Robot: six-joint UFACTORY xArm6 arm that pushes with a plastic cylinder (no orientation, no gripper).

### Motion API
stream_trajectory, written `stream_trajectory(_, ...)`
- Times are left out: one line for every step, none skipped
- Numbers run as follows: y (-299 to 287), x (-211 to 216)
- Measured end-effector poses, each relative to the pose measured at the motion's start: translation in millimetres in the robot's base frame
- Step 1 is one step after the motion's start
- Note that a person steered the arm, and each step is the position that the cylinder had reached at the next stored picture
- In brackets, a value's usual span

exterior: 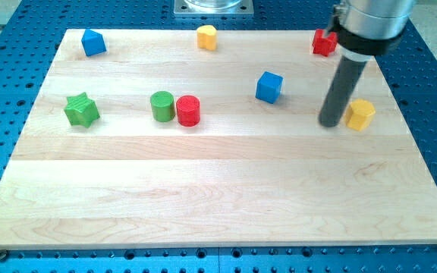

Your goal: Push the cube to the left of the hexagon

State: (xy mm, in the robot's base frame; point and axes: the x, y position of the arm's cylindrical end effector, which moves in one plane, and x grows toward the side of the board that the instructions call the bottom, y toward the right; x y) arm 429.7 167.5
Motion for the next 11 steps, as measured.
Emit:
stream_trajectory(9.1,-48.9)
stream_trajectory(11.0,-100.0)
stream_trajectory(-6.8,-127.7)
stream_trajectory(-12.5,-133.7)
stream_trajectory(-17.9,-126.6)
stream_trajectory(-36.2,-125.5)
stream_trajectory(-42.9,-138.3)
stream_trajectory(-67.2,-122.9)
stream_trajectory(-67.1,-93.4)
stream_trajectory(-76.6,-76.5)
stream_trajectory(-96.8,-95.9)
